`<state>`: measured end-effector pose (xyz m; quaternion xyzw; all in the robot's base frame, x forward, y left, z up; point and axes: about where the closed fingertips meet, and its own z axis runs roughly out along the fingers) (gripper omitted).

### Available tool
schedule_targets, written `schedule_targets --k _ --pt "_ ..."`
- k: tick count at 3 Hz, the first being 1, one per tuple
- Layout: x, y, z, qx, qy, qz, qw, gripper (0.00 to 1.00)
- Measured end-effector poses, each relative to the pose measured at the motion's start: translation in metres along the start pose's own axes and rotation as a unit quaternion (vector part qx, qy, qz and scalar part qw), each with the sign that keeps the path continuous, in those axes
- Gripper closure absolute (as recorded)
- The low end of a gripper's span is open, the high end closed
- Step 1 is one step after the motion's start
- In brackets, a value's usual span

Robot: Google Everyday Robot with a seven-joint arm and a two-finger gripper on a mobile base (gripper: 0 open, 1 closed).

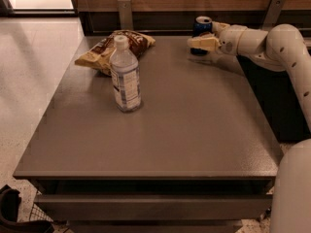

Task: Knock pepsi can over

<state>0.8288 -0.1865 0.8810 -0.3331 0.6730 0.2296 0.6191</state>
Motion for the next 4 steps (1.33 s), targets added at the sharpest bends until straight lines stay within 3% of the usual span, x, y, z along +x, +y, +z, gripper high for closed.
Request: schedule_targets --k 3,4 --pt "0.0004 0.0055 0.0103 -0.007 -0.001 0.001 1.0 0.95" --pt "0.0006 0.0073 0.0126 -0.01 0.0 0.0 1.0 1.0"
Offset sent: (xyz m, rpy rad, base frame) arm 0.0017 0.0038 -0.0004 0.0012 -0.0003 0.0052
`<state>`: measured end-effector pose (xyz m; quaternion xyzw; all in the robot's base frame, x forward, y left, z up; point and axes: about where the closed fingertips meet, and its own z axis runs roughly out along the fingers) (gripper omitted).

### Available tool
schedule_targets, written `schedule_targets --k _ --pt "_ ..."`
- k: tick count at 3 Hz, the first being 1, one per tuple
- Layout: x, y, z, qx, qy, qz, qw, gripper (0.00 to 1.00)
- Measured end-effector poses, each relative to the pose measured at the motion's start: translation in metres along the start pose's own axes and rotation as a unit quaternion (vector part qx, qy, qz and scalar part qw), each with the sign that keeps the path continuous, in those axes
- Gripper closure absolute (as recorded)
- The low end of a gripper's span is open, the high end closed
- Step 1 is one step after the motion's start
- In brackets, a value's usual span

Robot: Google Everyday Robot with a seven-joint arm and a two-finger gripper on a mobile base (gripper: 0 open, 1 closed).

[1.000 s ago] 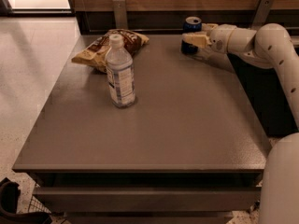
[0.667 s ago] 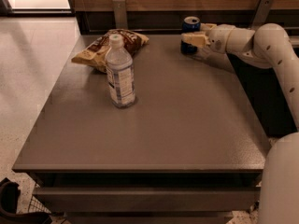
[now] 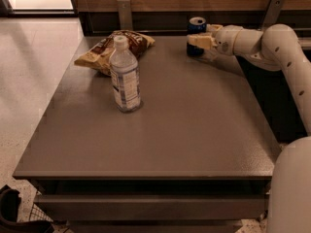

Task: Knock pepsi can over

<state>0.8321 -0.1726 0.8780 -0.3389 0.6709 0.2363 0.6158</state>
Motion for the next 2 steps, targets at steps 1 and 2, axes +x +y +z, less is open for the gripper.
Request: schedule_targets --k 1,2 --pt "-0.008 0.003 -0.001 0.001 0.015 -0.015 0.9998 1.0" --pt "-0.029 0.008 -0.012 0.007 0.065 -0.05 0.9966 1.0"
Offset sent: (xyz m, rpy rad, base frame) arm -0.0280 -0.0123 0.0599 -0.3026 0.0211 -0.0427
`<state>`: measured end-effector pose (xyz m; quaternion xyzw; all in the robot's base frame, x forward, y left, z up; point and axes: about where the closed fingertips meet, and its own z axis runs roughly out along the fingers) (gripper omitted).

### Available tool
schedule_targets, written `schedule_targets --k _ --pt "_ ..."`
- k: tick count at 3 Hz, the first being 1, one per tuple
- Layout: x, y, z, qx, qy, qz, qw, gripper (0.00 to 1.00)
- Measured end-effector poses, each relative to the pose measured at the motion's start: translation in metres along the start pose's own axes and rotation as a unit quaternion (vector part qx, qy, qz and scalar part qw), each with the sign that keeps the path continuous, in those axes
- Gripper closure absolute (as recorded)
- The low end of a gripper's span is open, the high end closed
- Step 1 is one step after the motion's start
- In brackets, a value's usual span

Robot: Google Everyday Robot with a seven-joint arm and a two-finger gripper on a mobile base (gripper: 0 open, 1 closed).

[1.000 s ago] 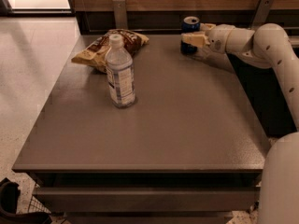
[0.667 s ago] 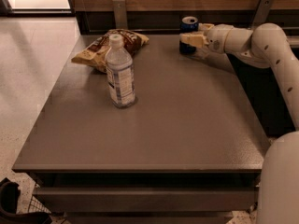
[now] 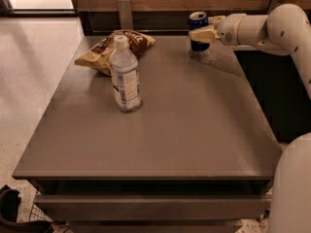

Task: Knock pepsi can over

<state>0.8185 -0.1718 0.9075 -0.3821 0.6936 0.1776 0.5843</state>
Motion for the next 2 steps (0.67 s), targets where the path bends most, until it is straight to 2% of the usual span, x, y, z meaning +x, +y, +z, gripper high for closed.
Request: schedule_targets --k 1,2 --pt "-0.0151 0.0014 -0.0149 0.004 0.046 -0.027 0.9986 1.0" --pt "-0.0239 0.0062 -0.0239 0.002 0.112 -0.053 0.9923 1.0"
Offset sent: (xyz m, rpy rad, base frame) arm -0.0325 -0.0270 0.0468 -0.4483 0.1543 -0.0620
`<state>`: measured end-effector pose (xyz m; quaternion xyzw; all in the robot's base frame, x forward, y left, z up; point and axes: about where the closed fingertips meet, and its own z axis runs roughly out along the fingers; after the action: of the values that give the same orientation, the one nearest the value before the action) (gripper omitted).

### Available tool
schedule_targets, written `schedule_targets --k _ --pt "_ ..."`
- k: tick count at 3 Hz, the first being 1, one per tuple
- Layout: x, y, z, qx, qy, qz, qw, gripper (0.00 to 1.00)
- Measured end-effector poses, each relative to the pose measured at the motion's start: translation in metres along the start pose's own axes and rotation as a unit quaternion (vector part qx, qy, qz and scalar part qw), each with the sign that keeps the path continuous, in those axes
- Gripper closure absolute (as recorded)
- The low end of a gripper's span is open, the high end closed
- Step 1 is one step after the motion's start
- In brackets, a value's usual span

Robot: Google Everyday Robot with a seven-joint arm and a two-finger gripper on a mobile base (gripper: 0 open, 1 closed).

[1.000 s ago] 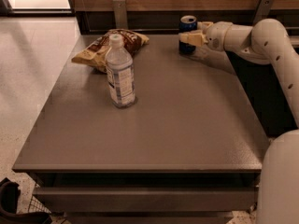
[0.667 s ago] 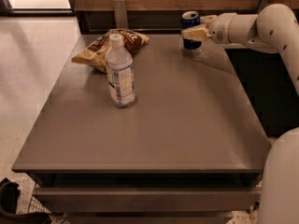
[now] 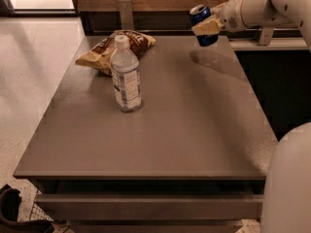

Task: Knock pepsi can over

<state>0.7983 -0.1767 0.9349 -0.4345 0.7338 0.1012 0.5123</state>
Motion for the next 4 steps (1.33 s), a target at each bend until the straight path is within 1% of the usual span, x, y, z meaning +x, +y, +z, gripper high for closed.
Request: schedule_targets --k 1,2,3,4 --pt "0.006 0.003 -0.006 -0.004 0.083 -0.027 0.9962 1.0" --pt "0.017 0.007 -0.009 -0.008 0.155 -0.052 0.9866 1.0" --pt "0.028 0.016 -0.008 -0.023 0.205 -0.07 0.976 1.0" --pt "0.039 0.026 -0.004 -0.045 0.233 -0.077 0.9685 1.0"
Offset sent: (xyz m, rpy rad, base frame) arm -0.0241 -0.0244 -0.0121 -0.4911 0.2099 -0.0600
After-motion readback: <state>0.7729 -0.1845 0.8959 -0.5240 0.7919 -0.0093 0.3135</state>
